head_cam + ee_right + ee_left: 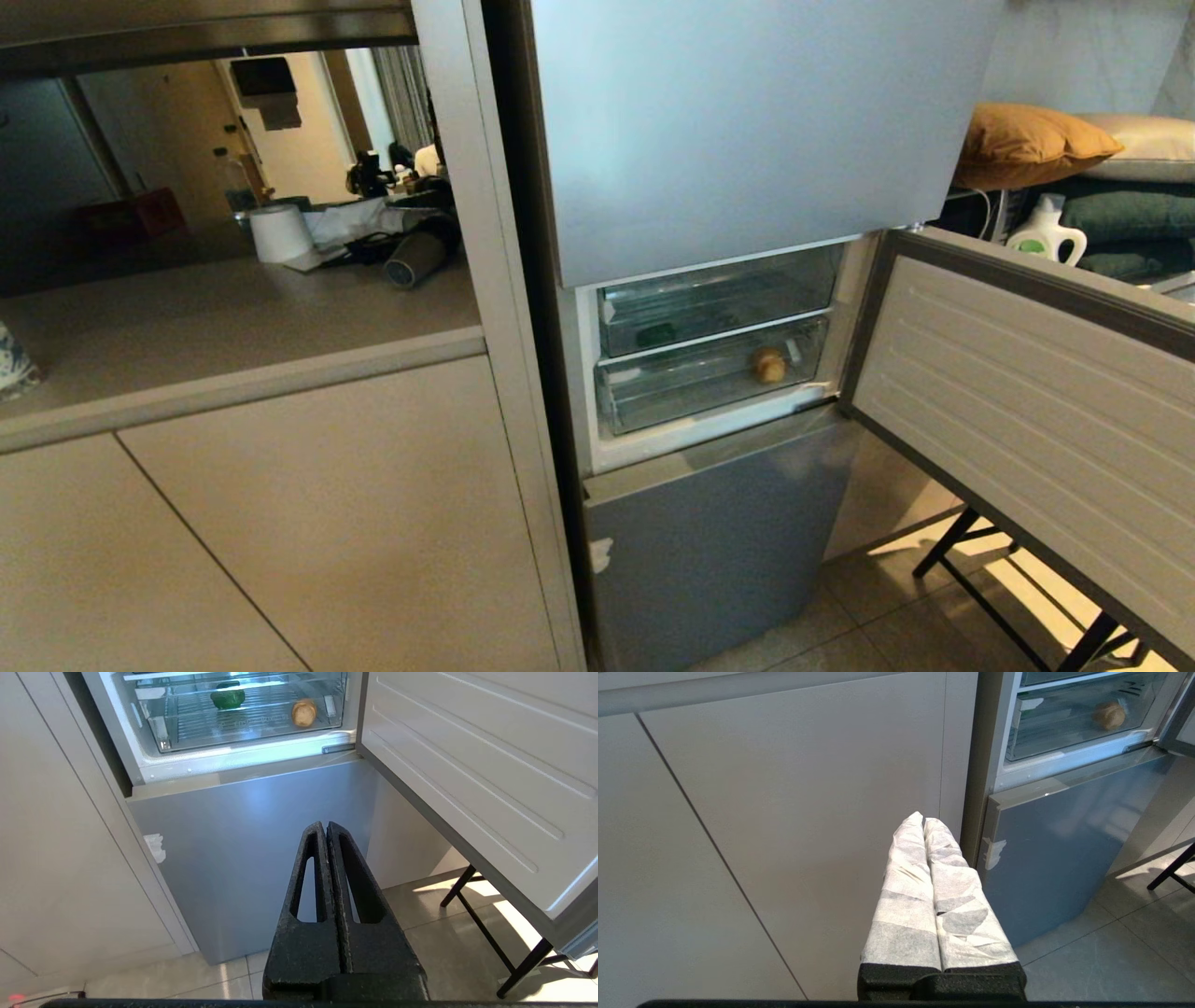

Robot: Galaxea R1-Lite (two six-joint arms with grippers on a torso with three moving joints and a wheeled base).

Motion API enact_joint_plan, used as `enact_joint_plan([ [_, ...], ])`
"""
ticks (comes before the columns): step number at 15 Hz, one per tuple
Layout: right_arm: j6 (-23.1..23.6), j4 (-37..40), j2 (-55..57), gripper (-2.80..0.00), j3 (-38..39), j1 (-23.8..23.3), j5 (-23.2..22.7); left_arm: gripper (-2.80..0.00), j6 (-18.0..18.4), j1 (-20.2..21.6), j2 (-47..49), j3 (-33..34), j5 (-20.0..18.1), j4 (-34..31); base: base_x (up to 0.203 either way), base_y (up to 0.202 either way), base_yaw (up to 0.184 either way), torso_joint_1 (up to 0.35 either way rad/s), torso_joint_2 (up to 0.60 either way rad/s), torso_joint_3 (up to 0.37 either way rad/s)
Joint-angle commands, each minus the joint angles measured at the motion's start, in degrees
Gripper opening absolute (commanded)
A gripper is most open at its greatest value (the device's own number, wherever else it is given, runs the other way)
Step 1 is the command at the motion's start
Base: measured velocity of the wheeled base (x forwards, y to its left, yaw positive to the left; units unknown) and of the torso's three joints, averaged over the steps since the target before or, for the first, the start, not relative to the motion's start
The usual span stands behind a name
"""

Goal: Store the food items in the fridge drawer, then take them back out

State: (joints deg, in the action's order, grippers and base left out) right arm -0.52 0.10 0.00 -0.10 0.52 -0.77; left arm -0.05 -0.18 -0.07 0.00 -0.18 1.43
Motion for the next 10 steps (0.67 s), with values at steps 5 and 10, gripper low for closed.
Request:
enact_joint_plan([
  [5, -0.8, 0.0, 0.1, -2.8, -0.1, 0.0, 0.9, -2.8, 0.0, 0.0, 0.1, 0.6, 0.0, 0.0, 0.119, 0.0, -0.002, 0.003, 0.0, 0.002],
  [10, -0.9, 0.0, 0.1, -2.8, 0.0, 0.0, 0.9, -2.8, 0.0, -0.1, 0.1, 0.6, 0.0, 0.0, 0.0, 0.0, 0.0, 0.0, 0.0, 0.0],
])
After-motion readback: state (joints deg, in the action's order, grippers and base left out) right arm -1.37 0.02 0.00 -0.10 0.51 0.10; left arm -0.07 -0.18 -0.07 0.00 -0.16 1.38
